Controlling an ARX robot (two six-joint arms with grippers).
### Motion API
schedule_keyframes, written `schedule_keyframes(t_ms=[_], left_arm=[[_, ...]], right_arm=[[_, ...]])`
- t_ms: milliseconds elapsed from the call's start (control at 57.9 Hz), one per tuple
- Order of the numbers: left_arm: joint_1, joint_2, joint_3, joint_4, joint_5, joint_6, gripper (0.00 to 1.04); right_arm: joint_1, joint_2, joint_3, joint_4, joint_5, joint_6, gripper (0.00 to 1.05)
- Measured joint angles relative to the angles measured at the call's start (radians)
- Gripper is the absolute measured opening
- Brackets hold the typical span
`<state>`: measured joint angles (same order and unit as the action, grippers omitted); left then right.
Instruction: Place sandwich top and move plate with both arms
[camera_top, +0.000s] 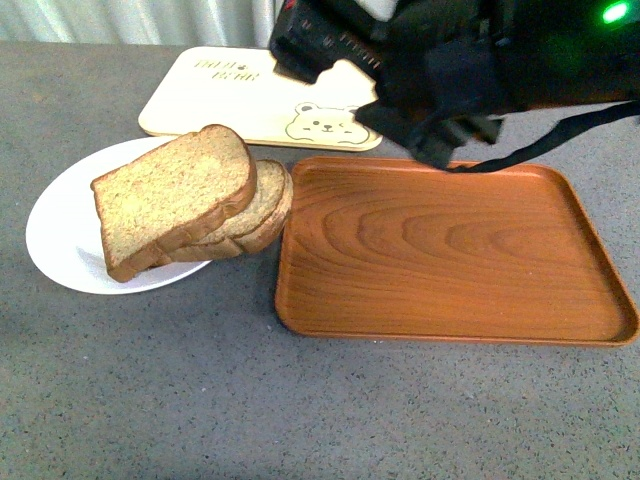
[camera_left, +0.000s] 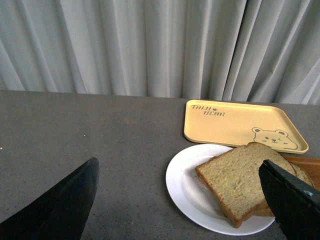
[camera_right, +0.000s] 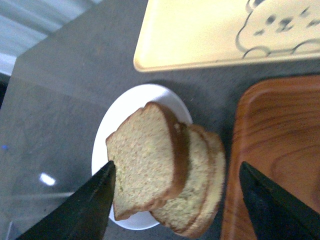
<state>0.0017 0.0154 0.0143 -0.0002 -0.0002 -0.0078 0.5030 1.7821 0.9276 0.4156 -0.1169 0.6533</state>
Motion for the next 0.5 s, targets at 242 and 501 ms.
schedule_keyframes(t_ms=[242, 501], left_arm=[[0.000, 0.000, 0.000, 0.000, 0.000, 0.000, 0.96], [0.000, 0.000, 0.000, 0.000, 0.000, 0.000, 0.96]], right_arm=[[-0.134, -0.389, -0.404, 0.444, 0.457, -0.478, 0.69], [-0.251, -0.576, -0.646, 0.491, 0.361, -0.627, 0.25]])
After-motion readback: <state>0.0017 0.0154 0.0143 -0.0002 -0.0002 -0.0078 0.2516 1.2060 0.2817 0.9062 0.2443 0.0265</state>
